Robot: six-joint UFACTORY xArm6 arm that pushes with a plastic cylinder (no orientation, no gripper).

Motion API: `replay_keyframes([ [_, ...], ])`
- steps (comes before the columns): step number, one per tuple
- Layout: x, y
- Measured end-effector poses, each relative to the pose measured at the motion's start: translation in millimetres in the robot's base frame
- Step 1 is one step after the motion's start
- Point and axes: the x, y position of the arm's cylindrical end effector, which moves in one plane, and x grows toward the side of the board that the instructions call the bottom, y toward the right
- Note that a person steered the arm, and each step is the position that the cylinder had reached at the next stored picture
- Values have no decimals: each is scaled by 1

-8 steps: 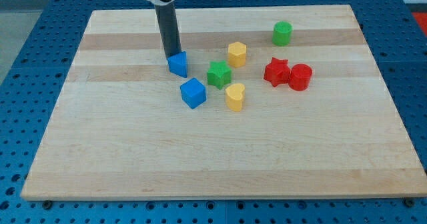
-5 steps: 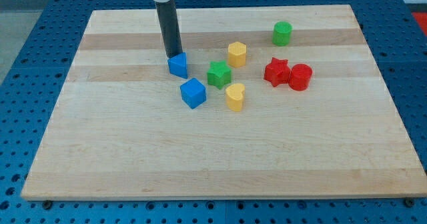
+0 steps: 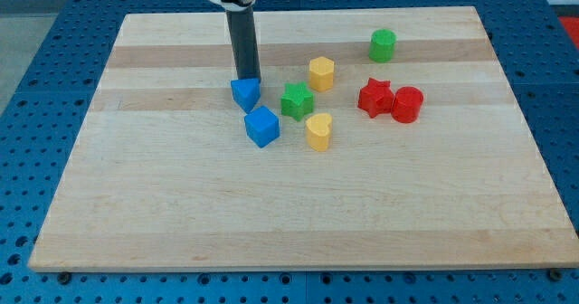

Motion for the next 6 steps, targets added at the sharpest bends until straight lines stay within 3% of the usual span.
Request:
replay_keyframes([
  [2,12,0],
  [4,-37,-1],
  [6,-62,51],
])
